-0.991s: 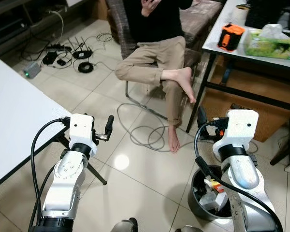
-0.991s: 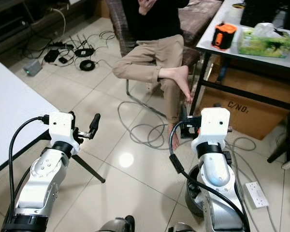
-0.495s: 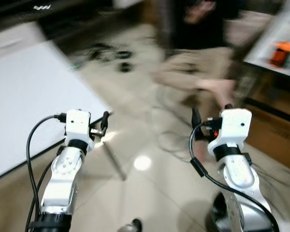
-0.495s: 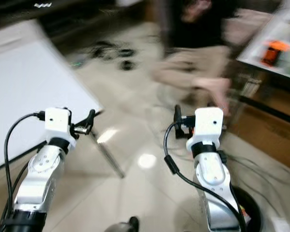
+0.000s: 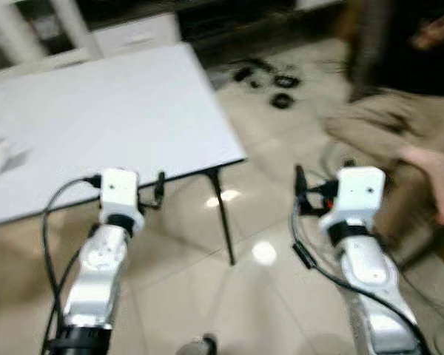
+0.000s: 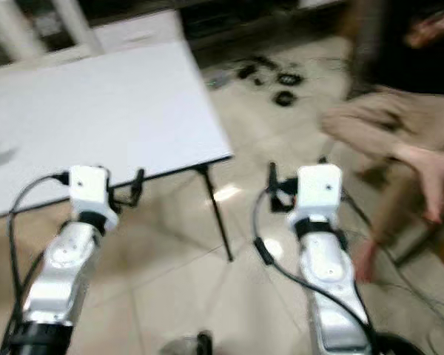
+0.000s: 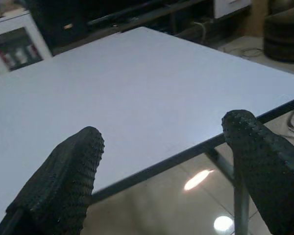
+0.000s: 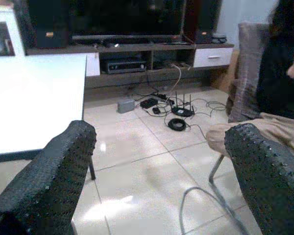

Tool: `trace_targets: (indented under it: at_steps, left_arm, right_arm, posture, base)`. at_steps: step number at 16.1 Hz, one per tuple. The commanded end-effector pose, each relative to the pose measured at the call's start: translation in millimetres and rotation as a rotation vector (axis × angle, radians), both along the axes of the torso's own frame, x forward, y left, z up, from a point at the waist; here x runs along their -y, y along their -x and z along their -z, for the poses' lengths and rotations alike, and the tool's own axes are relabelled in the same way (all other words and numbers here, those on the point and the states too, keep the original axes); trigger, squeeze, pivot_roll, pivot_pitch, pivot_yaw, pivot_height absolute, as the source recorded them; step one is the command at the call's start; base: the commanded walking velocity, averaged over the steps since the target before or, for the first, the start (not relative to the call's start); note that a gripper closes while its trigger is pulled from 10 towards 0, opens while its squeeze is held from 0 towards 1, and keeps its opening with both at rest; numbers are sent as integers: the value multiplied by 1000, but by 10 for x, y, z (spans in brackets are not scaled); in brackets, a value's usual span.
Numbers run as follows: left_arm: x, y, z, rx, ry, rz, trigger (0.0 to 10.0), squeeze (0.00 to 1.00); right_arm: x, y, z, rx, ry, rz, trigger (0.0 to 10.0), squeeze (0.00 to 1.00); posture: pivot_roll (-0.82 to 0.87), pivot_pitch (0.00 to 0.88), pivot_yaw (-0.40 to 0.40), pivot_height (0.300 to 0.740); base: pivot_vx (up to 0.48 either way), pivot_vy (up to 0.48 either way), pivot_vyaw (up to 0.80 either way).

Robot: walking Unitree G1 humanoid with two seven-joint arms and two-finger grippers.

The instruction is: Picking trash to rubbish bin

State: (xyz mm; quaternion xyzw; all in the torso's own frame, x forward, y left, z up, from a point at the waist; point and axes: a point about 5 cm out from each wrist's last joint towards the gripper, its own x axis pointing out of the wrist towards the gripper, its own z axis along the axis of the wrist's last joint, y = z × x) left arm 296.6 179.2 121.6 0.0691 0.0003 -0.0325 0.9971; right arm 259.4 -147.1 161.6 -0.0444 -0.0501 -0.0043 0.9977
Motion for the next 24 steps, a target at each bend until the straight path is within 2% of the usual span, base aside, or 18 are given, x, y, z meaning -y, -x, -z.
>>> trace_targets:
  at_steps: [1, 14, 24]
  left_arm:
    - [-55, -3, -20, 5, -18, -17, 10000, 0]
    - [-63, -3, 11, -12, -13, -32, 10000, 0]
    - [-73, -51, 8, -27, 3, -38, 10000, 0]
  right_arm:
    - [-49, -2, -17, 10, -14, -18, 10000, 0]
    - [-58, 4, 24, -2, -18, -25, 10000, 0]
    - [-37, 2, 33, -11, -66, -4, 10000, 0]
  posture:
    - [-88, 105, 76, 740]
    - [-89, 112, 71, 740]
    - [-91, 114, 72, 740]
  base:
    - [0, 0, 794]
    - [0, 0, 796]
    - [0, 0, 0]
